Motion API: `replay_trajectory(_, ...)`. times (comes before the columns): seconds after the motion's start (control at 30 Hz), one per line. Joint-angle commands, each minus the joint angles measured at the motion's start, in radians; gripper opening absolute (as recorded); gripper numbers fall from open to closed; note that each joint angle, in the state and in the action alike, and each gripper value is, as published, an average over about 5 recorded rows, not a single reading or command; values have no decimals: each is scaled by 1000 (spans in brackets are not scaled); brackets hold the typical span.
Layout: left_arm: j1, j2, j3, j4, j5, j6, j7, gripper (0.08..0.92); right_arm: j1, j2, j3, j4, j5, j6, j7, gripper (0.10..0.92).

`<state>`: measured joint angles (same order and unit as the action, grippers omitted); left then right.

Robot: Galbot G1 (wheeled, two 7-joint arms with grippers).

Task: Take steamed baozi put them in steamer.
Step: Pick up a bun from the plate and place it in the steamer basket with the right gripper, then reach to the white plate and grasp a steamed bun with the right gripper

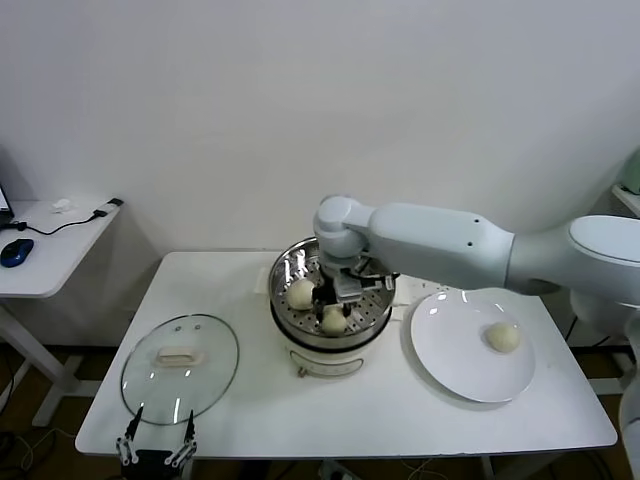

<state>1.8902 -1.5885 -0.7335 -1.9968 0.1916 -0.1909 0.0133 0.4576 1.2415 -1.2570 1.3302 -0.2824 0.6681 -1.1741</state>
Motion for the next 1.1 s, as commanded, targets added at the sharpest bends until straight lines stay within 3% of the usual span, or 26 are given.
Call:
replay_trajectory(0.03,3,1,-2,4,-2,-4,-1,823,-25,16,-1,-10,3,-2,-2,562)
replay_trajectory(0.33,4,2,-1,6,-1,-6,-1,823,5,-5,54,-12,5,13,-39,789)
replay_trajectory(0.63,11,-1,1,0,-1,-18,-3,823,144,-133,89,-97,71,-28,19,823)
replay_trajectory(0.7,11,-1,1,-6,-2,-18,-3,823,194,-175,47,-153,149,-102,80,823)
replay_trajectory(0.83,10,-8,4,-27,-1,-12,-1,823,299,-270,-133,-220,441,-376,186,823)
replay_trajectory(0.97,7,-17,10,-46,3,-6,0,823,321,-399,-218,-180,665,-659,201,823)
replay_trajectory(1.1,13,-18,22,-64,2,2,1,823,240,-548,-189,-114,765,-873,217,823)
